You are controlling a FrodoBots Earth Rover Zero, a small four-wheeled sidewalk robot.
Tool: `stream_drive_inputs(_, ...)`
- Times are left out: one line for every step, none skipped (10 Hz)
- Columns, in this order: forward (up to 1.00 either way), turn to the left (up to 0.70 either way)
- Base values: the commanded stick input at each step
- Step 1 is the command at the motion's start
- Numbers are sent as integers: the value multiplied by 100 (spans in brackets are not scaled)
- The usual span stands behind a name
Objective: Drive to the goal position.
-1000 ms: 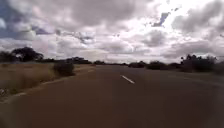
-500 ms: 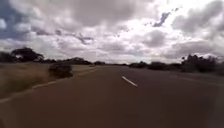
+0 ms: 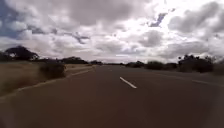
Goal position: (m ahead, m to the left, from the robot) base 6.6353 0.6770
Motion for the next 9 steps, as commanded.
stream_drive_inputs(78, 0)
stream_drive_inputs(78, 0)
stream_drive_inputs(78, 0)
stream_drive_inputs(78, 0)
stream_drive_inputs(78, 0)
stream_drive_inputs(78, 0)
stream_drive_inputs(78, 0)
stream_drive_inputs(78, 0)
stream_drive_inputs(78, 0)
